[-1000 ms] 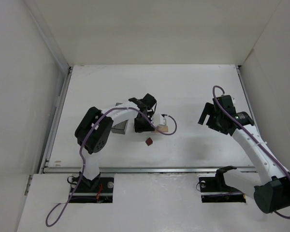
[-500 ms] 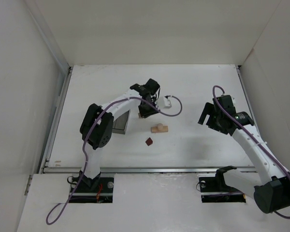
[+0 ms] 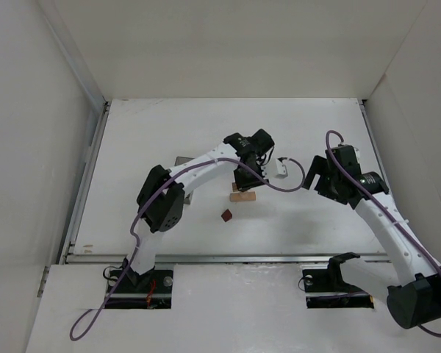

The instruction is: Build the wood block tower

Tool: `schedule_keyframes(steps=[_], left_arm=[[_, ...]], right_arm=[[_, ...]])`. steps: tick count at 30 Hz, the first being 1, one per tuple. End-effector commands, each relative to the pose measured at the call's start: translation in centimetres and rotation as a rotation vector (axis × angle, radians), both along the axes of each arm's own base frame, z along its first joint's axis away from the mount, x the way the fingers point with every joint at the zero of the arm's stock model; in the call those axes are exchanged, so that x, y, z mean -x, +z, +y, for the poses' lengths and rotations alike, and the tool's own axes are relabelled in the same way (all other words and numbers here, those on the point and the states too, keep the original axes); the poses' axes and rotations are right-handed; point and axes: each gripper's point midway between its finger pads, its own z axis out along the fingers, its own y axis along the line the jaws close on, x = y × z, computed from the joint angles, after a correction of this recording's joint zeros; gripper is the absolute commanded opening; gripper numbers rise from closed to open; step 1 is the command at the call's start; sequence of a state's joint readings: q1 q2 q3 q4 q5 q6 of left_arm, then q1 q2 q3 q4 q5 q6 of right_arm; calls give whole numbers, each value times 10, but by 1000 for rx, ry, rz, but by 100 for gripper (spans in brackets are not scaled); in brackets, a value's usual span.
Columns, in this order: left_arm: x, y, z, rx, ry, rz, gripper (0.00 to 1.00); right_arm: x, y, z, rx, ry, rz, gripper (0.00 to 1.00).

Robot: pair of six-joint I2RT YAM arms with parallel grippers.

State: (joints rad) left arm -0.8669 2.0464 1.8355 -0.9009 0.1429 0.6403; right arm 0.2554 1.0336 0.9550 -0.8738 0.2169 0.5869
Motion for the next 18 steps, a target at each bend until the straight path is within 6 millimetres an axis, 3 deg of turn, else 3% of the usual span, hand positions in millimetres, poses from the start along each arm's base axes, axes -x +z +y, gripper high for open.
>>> schedule_keyframes(steps=[1,9,18], left_arm=[[5,2,2,-16,32,30,0],[-2,-13,-8,-44,34,8,0],[0,-14,-15,-19,36,26,0]], right_arm=[[-9,23,1,-12,5,-94,96],[-9,23,1,-12,5,-94,96],[-9,23,1,-12,5,-94,96]])
